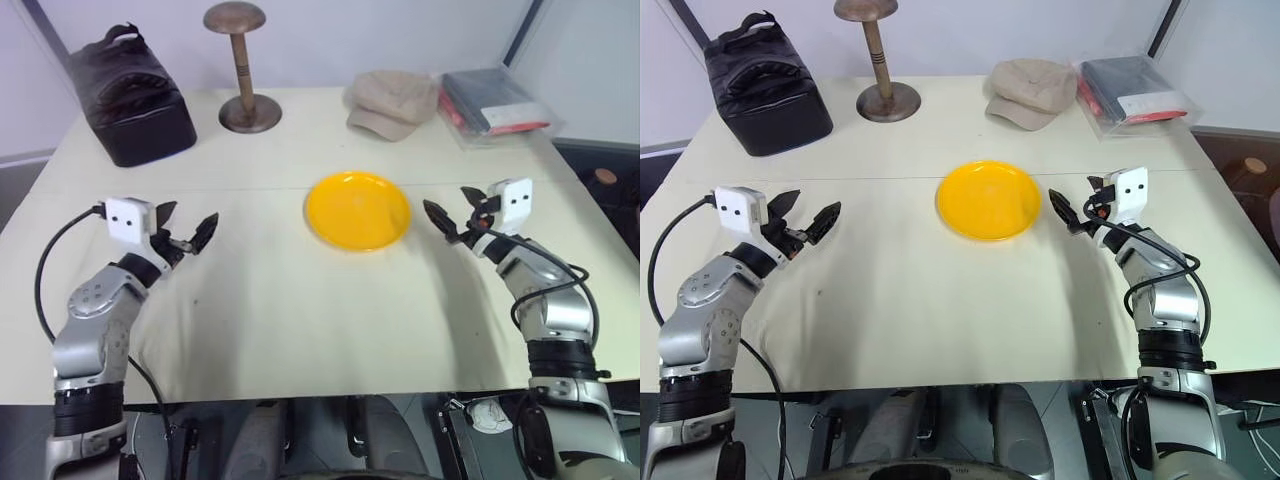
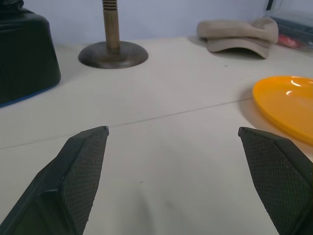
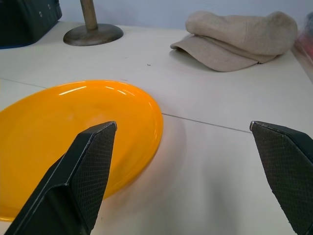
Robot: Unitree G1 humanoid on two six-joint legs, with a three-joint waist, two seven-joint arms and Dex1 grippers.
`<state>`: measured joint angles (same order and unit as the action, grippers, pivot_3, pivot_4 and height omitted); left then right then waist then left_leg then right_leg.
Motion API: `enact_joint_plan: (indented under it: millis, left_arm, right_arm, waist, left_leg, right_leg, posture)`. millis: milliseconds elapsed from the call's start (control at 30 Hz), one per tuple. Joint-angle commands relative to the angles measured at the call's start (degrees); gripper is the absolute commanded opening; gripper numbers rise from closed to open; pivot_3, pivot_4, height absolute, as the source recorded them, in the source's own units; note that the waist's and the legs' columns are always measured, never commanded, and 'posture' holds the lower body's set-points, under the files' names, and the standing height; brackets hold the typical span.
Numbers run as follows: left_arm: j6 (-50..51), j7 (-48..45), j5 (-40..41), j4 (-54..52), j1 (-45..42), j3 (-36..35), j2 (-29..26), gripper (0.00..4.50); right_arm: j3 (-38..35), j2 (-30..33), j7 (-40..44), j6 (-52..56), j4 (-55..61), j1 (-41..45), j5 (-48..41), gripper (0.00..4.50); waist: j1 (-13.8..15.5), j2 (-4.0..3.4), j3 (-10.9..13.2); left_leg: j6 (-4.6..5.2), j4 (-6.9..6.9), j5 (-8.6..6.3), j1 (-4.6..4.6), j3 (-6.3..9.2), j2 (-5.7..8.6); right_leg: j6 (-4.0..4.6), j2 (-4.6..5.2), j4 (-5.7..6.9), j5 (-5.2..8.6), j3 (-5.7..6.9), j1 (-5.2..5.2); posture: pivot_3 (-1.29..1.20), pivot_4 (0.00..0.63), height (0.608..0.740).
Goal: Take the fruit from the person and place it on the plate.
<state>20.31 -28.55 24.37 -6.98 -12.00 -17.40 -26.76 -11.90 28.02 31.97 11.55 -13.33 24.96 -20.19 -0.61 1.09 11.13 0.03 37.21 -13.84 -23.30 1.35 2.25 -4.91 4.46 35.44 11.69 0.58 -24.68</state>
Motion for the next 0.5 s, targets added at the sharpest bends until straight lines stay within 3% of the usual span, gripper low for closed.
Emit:
enact_joint_plan:
  millis: [33, 500]
  left_arm:
    - [-1.6, -0.4, 0.6, -1.6, -0.3, -1.3, -0.7, 4.45]
    - [-1.2, 0.2, 0.3, -1.9, -0.6, -0.5, -0.6, 4.45]
  right_arm:
    - [-1.4, 0.5, 0.0, -1.5, 0.3, 0.7, 0.2, 4.5]
    - [-1.3, 0.3, -0.1, -2.8, -0.7, 0.6, 1.3, 4.5]
  waist:
    - [0.0, 0.0, 0.0]
    - [0.0, 0.0, 0.0]
  left_leg:
    - [0.0, 0.0, 0.0, 0.0, 0.0, 0.0]
    - [0.0, 0.0, 0.0, 0.0, 0.0, 0.0]
  right_leg:
    - [0.0, 0.0, 0.0, 0.0, 0.0, 0.0]
    - [0.0, 0.0, 0.0, 0.0, 0.0, 0.0]
  posture:
    - [0.0, 0.15, 0.74]
    - [0.0, 0.15, 0.74]
